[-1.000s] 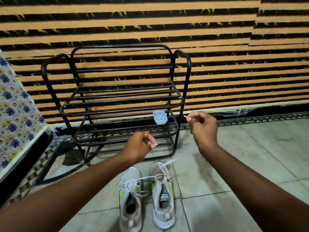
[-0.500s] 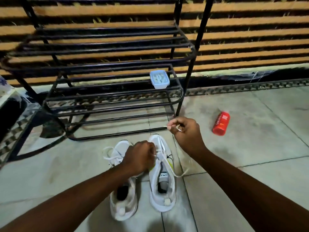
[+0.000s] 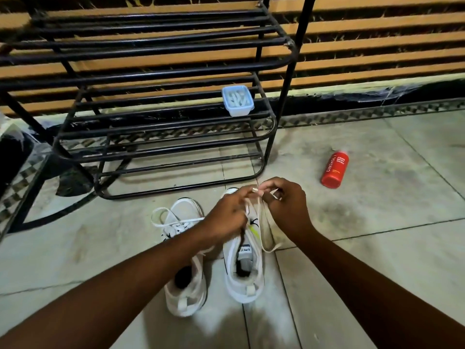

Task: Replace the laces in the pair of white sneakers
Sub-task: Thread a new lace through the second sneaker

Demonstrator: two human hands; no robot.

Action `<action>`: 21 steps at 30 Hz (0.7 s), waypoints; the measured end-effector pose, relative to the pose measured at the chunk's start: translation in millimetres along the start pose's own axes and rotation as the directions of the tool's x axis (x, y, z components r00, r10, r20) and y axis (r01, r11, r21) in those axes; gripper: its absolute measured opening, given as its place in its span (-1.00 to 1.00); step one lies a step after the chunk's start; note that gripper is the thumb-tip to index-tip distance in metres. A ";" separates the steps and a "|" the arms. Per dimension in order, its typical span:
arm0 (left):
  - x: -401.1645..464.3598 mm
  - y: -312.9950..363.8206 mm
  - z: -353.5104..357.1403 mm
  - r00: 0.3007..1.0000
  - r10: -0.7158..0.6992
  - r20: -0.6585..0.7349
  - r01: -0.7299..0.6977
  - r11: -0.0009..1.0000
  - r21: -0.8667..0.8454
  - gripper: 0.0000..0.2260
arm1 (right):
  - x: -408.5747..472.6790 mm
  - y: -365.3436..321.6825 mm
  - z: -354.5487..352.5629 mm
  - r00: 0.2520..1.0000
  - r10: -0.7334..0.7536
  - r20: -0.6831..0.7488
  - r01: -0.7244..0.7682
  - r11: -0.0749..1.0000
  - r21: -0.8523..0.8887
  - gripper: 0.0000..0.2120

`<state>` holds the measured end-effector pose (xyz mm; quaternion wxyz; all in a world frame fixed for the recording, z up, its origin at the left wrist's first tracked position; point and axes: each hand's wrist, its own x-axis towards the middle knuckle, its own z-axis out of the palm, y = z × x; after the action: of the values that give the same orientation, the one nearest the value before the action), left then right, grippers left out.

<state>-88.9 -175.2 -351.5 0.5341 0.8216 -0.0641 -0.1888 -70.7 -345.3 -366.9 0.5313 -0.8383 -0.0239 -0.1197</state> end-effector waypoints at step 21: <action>-33.0 -34.8 -4.4 0.913 -0.319 -0.255 0.357 0.927 0.116 -0.62 | -23.2 11.1 47.8 0.951 0.099 0.292 -0.054 0.986 -0.159 -0.78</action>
<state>-121.0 -146.7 -373.4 0.4293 0.8767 0.1269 -0.1759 -83.0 -305.2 -401.4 0.4617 -0.8844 -0.0623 0.0280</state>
